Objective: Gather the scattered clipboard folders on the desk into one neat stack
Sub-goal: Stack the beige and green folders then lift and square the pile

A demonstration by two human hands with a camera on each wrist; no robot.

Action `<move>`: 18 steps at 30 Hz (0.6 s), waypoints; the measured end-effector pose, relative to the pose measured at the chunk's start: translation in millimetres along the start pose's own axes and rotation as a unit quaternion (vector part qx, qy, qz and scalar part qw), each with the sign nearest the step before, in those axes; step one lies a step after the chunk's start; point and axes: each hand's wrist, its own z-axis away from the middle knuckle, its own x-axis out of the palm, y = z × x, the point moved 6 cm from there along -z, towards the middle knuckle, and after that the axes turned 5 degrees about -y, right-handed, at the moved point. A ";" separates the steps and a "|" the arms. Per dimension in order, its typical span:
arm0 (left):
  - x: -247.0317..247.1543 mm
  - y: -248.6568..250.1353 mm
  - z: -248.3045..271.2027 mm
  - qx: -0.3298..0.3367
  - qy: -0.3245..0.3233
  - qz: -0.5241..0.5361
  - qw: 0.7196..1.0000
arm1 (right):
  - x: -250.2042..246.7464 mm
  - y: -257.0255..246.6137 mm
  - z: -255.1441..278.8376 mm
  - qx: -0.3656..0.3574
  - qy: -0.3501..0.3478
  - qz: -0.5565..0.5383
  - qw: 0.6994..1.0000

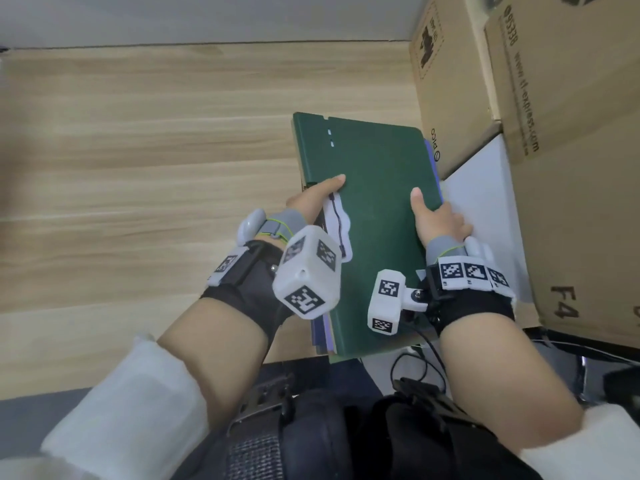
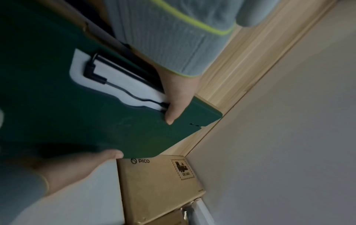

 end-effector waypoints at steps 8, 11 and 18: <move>-13.3 1.1 13.2 0.003 -0.068 -0.014 0.998 | 1.8 -2.3 0.8 0.024 -0.026 -0.060 0.998; -28.2 1.9 19.2 0.002 -0.048 -0.003 0.999 | 8.6 -2.0 4.9 0.043 -0.053 -0.153 0.986; -74.6 1.4 30.4 -0.012 -0.026 -0.013 1.000 | 31.1 -26.9 25.8 0.042 -0.059 -0.148 0.986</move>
